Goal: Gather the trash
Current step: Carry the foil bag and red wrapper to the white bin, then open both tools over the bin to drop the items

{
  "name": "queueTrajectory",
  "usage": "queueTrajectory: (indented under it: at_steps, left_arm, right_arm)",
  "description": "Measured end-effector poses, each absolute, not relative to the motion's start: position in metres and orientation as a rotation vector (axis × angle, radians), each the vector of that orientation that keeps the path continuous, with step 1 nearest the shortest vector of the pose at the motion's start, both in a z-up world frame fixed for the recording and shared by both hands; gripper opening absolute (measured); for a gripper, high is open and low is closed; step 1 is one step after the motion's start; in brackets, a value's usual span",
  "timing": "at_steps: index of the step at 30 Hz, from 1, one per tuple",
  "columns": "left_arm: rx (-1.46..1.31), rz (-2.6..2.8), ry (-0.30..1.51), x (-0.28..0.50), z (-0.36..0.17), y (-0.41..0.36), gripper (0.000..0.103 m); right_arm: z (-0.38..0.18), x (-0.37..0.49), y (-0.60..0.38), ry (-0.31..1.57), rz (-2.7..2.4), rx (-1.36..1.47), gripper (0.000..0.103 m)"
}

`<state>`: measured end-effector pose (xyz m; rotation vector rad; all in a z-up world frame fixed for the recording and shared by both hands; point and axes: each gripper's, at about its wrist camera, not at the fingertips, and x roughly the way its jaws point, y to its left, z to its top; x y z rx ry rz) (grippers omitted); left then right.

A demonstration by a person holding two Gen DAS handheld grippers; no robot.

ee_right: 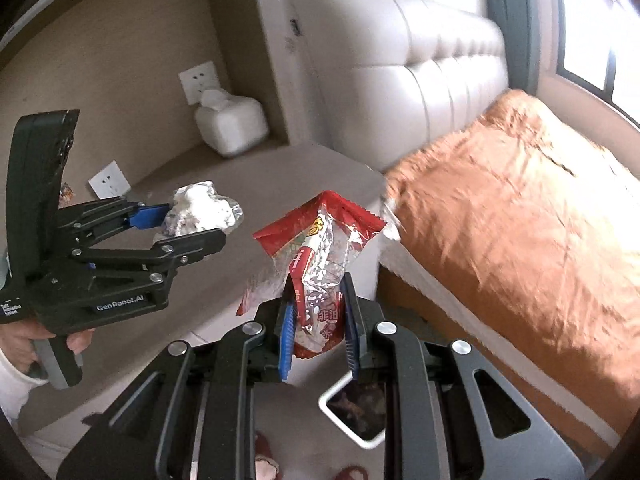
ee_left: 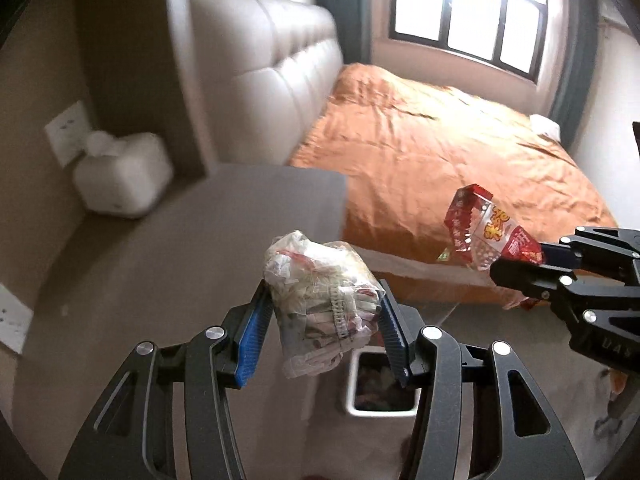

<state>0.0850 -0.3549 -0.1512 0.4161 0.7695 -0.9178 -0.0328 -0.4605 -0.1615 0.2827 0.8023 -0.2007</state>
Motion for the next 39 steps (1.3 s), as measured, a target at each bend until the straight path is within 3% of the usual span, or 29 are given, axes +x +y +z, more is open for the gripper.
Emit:
queueTrajectory:
  at_steps: [6, 14, 29, 31, 32, 33, 34, 36, 39]
  left_arm:
    - [0.466, -0.976, 0.835, 0.052, -0.193, -0.387, 0.051]
    - [0.531, -1.033, 0.961, 0.028, -0.289, -0.421, 0.051]
    - [0.582, -1.116, 1.182, 0.021, -0.533, -0.457, 0.052]
    - [0.587, -1.103, 1.217, 0.022, -0.556, -0.46, 0.053]
    - [0.585, -1.1, 1.23, 0.023, -0.565, -0.46, 0.061]
    - [0.578, -1.101, 1.245, 0.024, -0.573, -0.461, 0.073]
    - [0.574, -1.096, 1.246, 0.024, -0.578, -0.46, 0.099]
    - [0.571, -1.086, 1.249, 0.025, -0.587, -0.461, 0.098]
    - [0.604, -1.065, 1.252, 0.027, -0.596, -0.464, 0.098]
  right_arm:
    - [-0.196, -0.062, -0.48, 0.865, -0.224, 0.337, 0.023]
    - [-0.275, -0.075, -0.501, 0.958, -0.236, 0.413, 0.023]
    - [-0.527, -0.043, -0.517, 1.225, -0.165, 0.514, 0.023]
    - [-0.549, -0.039, -0.518, 1.243, -0.158, 0.525, 0.032]
    - [-0.557, -0.038, -0.517, 1.245, -0.154, 0.527, 0.042]
    - [-0.568, -0.036, -0.517, 1.258, -0.144, 0.532, 0.073]
    - [-0.575, -0.036, -0.516, 1.268, -0.133, 0.532, 0.093]
    - [-0.59, -0.034, -0.515, 1.296, -0.115, 0.534, 0.098]
    - [-0.602, -0.034, -0.517, 1.319, -0.146, 0.524, 0.098]
